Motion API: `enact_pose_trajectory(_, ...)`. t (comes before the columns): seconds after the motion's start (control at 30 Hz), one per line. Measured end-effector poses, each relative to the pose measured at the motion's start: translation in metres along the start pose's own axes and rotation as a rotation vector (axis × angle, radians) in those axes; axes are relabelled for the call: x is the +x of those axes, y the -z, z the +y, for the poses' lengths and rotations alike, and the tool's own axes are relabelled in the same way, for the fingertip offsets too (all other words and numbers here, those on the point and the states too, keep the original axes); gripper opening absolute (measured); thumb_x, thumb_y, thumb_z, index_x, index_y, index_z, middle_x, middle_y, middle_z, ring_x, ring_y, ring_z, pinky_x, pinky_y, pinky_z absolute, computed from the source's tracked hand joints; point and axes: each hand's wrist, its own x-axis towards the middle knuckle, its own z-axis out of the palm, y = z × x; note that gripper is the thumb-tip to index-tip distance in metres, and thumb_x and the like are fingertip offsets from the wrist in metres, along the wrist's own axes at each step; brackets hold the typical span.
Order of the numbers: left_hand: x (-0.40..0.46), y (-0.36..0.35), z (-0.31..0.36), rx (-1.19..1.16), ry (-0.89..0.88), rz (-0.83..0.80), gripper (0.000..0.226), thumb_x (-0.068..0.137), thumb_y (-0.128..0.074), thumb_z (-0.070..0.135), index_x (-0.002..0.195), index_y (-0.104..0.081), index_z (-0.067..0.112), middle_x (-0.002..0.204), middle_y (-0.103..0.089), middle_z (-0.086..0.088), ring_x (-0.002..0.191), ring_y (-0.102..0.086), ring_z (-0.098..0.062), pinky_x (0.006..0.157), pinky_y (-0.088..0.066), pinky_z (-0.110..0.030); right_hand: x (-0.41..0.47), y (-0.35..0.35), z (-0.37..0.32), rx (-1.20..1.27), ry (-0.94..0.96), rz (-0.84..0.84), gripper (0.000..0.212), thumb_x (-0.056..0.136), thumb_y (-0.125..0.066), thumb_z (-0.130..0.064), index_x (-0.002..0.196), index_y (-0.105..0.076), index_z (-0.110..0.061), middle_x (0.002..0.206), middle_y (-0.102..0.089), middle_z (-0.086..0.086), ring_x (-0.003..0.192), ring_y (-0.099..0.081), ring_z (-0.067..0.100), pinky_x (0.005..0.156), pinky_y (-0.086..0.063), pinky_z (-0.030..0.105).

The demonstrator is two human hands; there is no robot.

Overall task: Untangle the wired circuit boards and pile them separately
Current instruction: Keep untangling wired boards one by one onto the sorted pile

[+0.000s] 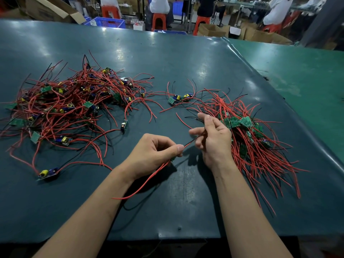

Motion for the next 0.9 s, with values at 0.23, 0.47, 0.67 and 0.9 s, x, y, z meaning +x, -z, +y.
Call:
enact_pose_trajectory(0.23, 0.001, 0.000, -0.003, 0.005, -0.004, -0.006, 0.023, 0.088, -0.070, 0.023, 0.069, -0.073, 0.010, 0.050, -0.052, 0.006, 0.050, -0.045, -0.012, 0.047, -0.034, -0.017, -0.003, 0.000, 0.004, -0.173, 0.161, 0.096, 0.018, 0.102, -0.050, -0.019, 0.097, -0.067, -0.017, 0.068, -0.073, 0.008, 0.033, -0.049, 0.012, 0.034, -0.035, 0.018)
enact_pose_trajectory(0.47, 0.005, -0.003, -0.002, -0.085, -0.070, 0.195, 0.024, 0.091, -0.063, 0.025, 0.082, -0.071, 0.004, 0.048, -0.050, 0.008, 0.041, -0.045, -0.004, 0.044, -0.035, -0.013, -0.012, -0.002, -0.008, -0.105, -0.195, -0.201, 0.052, 0.073, -0.056, -0.067, 0.080, -0.061, -0.016, 0.060, -0.061, -0.001, 0.037, -0.052, 0.011, 0.032, -0.031, 0.015)
enact_pose_trajectory(0.67, 0.009, 0.000, -0.004, -0.088, -0.134, 0.181, 0.029, 0.084, -0.059, 0.033, 0.093, -0.069, 0.007, 0.075, -0.070, 0.007, 0.069, -0.063, -0.003, 0.064, -0.049, -0.015, -0.027, -0.004, -0.008, -0.417, -0.186, -0.674, 0.036, 0.080, -0.059, -0.053, 0.059, -0.067, -0.025, 0.050, -0.058, -0.005, 0.034, -0.045, 0.005, 0.032, -0.029, 0.015)
enact_pose_trajectory(0.9, 0.009, -0.002, -0.005, -0.221, -0.121, 0.164, 0.043, 0.092, -0.045, 0.043, 0.100, -0.067, 0.007, 0.060, -0.062, 0.000, 0.047, -0.053, -0.010, 0.043, -0.041, -0.019, -0.026, -0.007, -0.004, -0.359, -0.123, -0.521, 0.036, 0.084, -0.072, -0.040, 0.057, -0.063, -0.017, 0.047, -0.050, -0.001, 0.034, -0.038, 0.009, 0.034, -0.027, 0.017)
